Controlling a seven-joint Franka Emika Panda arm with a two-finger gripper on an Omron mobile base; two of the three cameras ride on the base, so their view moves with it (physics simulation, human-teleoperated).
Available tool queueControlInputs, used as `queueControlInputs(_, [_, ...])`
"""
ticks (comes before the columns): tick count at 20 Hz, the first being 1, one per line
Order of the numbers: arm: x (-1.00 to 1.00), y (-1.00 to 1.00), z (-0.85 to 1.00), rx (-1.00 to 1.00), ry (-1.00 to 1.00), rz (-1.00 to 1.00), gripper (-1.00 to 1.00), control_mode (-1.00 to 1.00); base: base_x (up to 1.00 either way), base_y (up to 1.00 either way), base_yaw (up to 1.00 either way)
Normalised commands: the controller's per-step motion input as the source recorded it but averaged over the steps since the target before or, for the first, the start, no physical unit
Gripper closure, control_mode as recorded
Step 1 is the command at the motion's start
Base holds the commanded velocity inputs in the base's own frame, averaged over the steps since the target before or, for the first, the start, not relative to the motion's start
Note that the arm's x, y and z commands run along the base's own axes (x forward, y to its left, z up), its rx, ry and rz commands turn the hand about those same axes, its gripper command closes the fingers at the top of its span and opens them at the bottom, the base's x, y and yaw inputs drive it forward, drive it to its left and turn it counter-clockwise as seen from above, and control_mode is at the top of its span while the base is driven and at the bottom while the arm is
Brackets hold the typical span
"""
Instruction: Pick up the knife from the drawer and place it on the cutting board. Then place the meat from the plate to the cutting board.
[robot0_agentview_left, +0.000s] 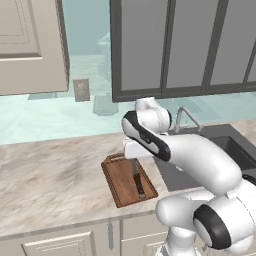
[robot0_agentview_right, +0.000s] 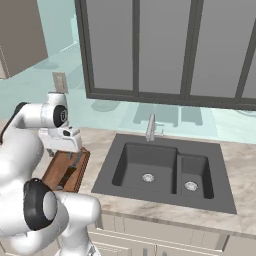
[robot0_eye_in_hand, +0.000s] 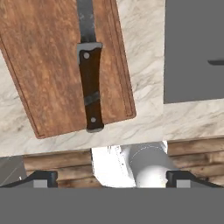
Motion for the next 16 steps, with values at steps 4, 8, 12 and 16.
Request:
queueControlInputs(4, [-0.67,-0.36,0.71,0.0,0.06,0.0,-1.0,-1.0,0.0,0.0,0.0])
queueControlInputs(8, [-0.16,-0.26,0.14,0.04,0.02,0.09,-1.0,-1.0,0.0,0.0,0.0])
queueControlInputs(12, [-0.2,-0.15,0.07,0.07,-0.12,0.06,-1.0,-1.0,0.0,0.0,0.0])
queueControlInputs(16, [-0.01,-0.14,0.28,0.15,-0.04,0.01,-1.0,-1.0,0.0,0.0,0.0])
